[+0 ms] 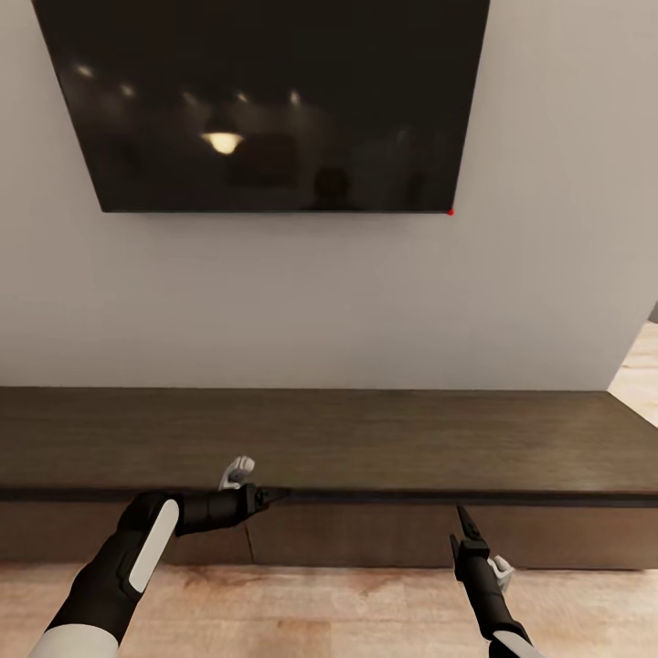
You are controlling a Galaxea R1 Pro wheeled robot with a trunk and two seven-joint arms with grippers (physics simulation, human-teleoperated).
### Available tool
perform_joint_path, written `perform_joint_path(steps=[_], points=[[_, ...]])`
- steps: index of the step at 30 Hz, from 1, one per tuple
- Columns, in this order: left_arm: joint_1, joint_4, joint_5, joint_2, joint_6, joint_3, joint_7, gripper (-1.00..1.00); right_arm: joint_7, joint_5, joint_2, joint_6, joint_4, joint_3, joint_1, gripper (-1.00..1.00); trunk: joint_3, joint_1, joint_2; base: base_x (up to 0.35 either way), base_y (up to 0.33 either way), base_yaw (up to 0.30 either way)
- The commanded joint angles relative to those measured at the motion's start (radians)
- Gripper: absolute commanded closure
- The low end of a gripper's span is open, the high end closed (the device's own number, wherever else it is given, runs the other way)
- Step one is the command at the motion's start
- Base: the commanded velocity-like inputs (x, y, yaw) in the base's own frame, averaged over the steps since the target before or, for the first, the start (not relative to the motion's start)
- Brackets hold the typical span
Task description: Place each of the two pumpkins and all three candles from the living room inside a cabinet in the living room (use any cabinet), then make sure every cabinet is closed, and position the cauldron so it is next to a table in the living room.
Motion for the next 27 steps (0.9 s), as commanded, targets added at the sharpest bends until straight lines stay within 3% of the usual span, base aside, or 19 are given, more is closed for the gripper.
perform_joint_path(steps=[1,14,27], points=[[0.000,0.000,-0.003,0.000,0.004,0.001,-0.005,-1.00,0.003,-0.003,0.000,0.004,0.001,0.000,-0.001,-1.00,-0.001,0.000,0.000,0.114,0.000,0.000],[0.000,0.000,-0.003,0.000,0.004,0.001,-0.005,-1.00,0.002,-0.002,0.000,0.004,0.001,0.000,-0.001,-1.00,-0.001,0.000,0.000,0.152,0.000,0.000],[0.000,0.001,-0.003,0.000,0.004,0.001,-0.005,-1.00,0.000,-0.003,0.000,0.004,0.014,-0.001,-0.001,-1.00,-0.001,0.000,0.000,0.016,0.000,0.000]])
